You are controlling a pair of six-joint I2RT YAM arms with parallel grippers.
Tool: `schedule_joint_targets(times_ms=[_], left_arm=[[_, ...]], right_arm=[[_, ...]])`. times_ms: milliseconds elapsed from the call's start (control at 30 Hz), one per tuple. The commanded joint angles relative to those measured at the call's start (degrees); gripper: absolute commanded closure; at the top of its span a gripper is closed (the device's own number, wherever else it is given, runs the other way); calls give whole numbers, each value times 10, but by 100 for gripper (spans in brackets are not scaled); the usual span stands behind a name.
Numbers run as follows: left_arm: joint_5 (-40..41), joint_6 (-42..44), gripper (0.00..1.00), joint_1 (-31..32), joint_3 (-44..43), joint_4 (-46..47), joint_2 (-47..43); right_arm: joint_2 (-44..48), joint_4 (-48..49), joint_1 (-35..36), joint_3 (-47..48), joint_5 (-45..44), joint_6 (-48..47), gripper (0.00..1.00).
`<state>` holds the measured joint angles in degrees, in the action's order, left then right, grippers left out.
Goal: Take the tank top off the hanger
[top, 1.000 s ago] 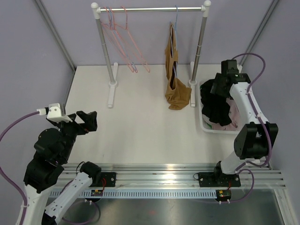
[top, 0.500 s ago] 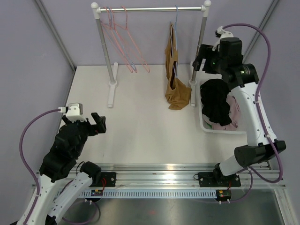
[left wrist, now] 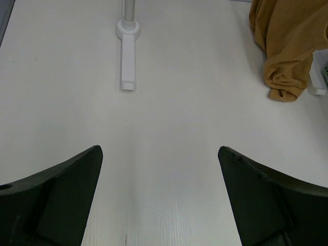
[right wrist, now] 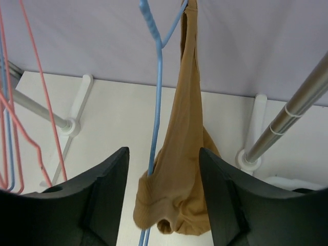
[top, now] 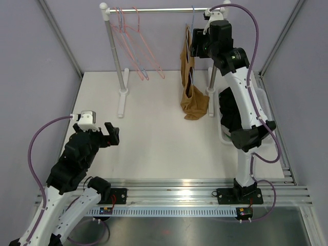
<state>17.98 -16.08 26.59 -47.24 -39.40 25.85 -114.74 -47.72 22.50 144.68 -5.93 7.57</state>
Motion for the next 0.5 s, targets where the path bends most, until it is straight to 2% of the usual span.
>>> schedule_joint_targets(times_ms=[0,67,133,233,467], left_arm=[[-17,11,1,0,0,27,-1],[-19,12,1,0,0,29,-1],[-22,13,1,0,1,29,2],[-25,13,1,0,0,29,3],[-39,15,1,-4,0,31,8]], right_arm=[[-50,-18,3,68,-25,-32,38],[-55,6,3,74,-24,-41,43],[-63,18,3,80,-22,-44,56],[-80,18,3,102,-21,-52,71],[-88,43,3,96,-29,-72,76]])
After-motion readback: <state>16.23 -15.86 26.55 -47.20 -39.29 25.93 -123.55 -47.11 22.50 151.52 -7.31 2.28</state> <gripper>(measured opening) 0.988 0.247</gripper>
